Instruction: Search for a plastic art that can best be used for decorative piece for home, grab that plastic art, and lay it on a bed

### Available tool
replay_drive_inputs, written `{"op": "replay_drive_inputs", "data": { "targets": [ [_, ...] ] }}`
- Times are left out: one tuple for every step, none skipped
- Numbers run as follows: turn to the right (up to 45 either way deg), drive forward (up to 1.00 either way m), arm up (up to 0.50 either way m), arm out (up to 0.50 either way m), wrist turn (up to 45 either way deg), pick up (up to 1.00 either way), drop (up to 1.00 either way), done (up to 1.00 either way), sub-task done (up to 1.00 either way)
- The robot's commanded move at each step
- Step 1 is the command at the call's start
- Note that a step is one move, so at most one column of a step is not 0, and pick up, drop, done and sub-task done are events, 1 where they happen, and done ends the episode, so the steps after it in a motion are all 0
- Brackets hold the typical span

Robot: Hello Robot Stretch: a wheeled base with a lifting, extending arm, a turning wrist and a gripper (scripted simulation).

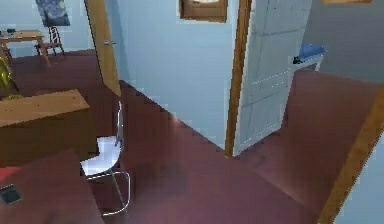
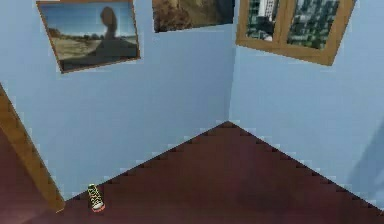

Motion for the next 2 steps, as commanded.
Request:
{"op": "replay_drive_inputs", "data": {
  "targets": [
    [0.0,1.00,0.00,0.00,0.0,0.00,0.00,0.00,0.00],
    [0.0,0.25,0.00,0.00,0.0,0.00,0.00,0.00,0.00]
  ]
}}
